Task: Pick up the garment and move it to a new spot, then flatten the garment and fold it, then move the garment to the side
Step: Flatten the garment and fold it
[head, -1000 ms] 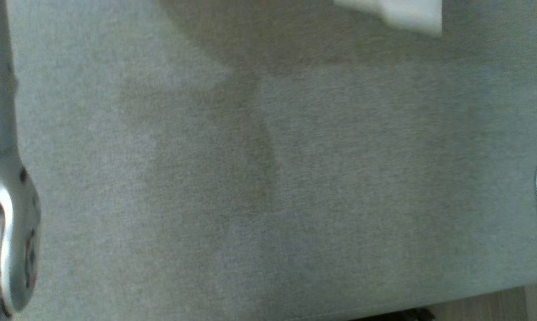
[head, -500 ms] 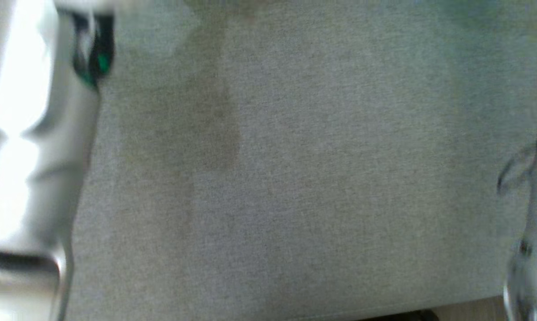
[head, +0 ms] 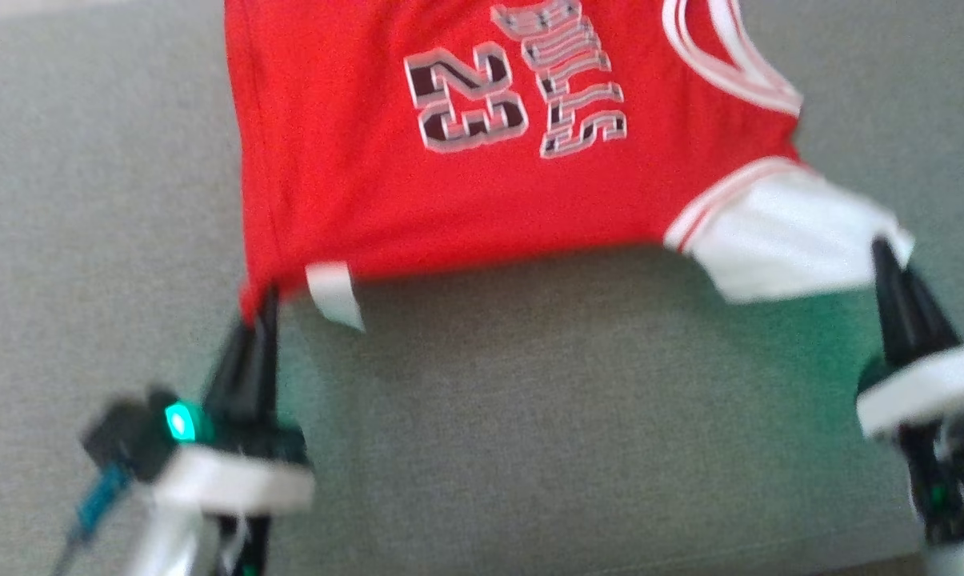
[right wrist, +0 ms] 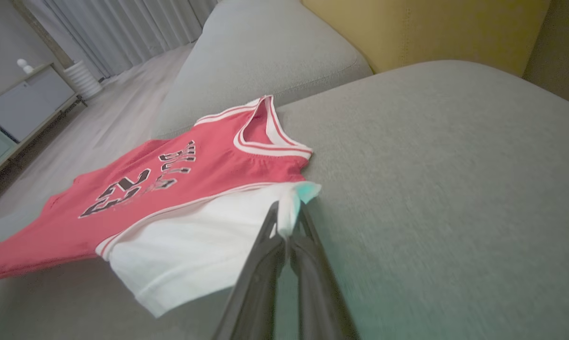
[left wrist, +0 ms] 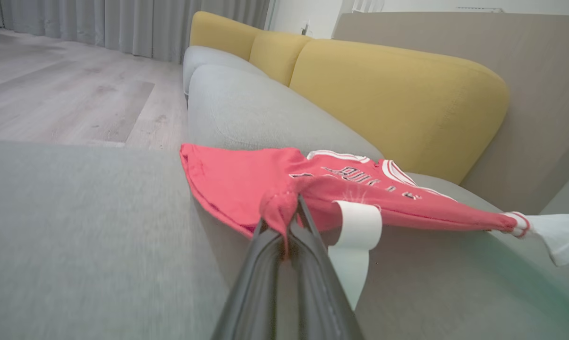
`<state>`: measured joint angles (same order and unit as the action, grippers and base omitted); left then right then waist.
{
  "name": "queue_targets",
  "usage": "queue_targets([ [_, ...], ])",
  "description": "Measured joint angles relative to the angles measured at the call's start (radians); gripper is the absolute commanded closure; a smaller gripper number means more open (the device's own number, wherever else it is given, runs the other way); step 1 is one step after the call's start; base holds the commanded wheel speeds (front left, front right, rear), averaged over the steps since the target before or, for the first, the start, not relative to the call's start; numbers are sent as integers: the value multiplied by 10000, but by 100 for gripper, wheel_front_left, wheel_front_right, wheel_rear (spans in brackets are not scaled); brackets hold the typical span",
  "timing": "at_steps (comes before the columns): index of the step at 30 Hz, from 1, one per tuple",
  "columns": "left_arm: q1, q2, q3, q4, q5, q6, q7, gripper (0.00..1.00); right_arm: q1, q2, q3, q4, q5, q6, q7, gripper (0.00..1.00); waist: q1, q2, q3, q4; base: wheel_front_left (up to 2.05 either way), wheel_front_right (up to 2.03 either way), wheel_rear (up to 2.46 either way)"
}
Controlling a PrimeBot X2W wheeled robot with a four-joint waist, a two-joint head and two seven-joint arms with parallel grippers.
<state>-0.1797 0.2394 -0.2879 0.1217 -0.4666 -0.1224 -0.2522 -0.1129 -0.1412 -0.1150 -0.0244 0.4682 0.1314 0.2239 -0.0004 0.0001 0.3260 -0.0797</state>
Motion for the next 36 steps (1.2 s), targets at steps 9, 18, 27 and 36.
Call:
queue_targets([
  [9,3361,-608,-238,-905,543,6,2,100,4117,704,-382,-1797,-322,0,947,100,0,0,-1153,216,0,0,0],
  [18,3830,-439,-368,-1087,92,-6,107,100,4180,955,-742,-2188,-734,0,1484,100,4,0,-1167,222,0,0,0],
  [27,1217,-186,-539,-963,-884,-13,1860,100,521,318,-272,-1185,-1014,0,2343,100,6,0,-582,356,0,0,0],
  [36,-1388,-113,-765,523,-865,-6,3281,100,-2408,-433,428,943,-1480,0,2094,100,7,0,488,660,0,0,0],
])
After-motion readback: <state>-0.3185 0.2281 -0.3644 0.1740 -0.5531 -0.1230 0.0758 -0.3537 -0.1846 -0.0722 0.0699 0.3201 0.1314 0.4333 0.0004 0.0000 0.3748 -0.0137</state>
